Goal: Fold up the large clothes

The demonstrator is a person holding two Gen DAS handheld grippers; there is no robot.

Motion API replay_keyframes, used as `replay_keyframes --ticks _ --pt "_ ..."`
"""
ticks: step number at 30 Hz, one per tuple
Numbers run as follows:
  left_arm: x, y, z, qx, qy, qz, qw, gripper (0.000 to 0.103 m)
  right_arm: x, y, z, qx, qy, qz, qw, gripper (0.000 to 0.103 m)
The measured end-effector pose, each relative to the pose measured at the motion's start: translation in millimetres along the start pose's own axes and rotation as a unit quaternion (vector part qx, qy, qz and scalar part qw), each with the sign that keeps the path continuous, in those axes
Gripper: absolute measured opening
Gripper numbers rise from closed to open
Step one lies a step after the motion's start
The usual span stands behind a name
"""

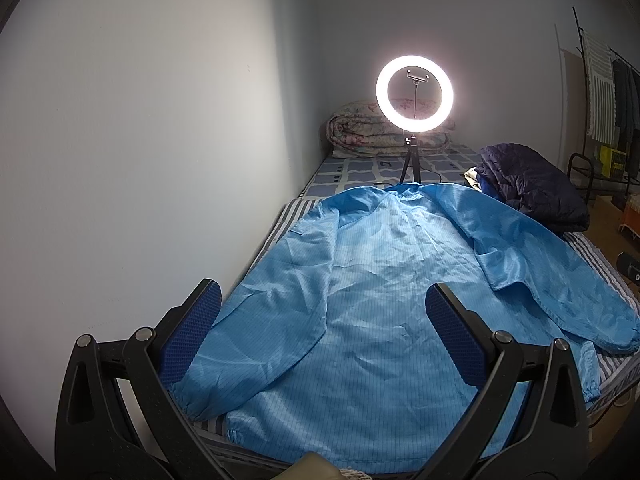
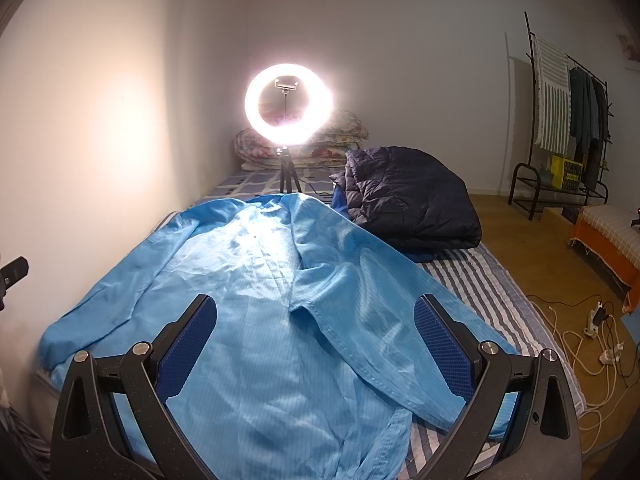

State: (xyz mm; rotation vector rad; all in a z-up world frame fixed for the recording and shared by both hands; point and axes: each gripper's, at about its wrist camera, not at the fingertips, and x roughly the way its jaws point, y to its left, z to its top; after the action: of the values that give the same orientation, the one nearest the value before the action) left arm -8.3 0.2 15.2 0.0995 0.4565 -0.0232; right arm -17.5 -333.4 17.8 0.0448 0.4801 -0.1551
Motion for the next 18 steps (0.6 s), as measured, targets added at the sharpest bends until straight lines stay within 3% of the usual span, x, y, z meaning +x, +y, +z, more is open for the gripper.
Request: replay_keyframes --ticks 18 --pt "0.9 0.8 -1.4 0.0 0.0 0.001 1.0 0.103 2.1 2.5 1.1 0.004 0.001 0.002 1.0 0.099"
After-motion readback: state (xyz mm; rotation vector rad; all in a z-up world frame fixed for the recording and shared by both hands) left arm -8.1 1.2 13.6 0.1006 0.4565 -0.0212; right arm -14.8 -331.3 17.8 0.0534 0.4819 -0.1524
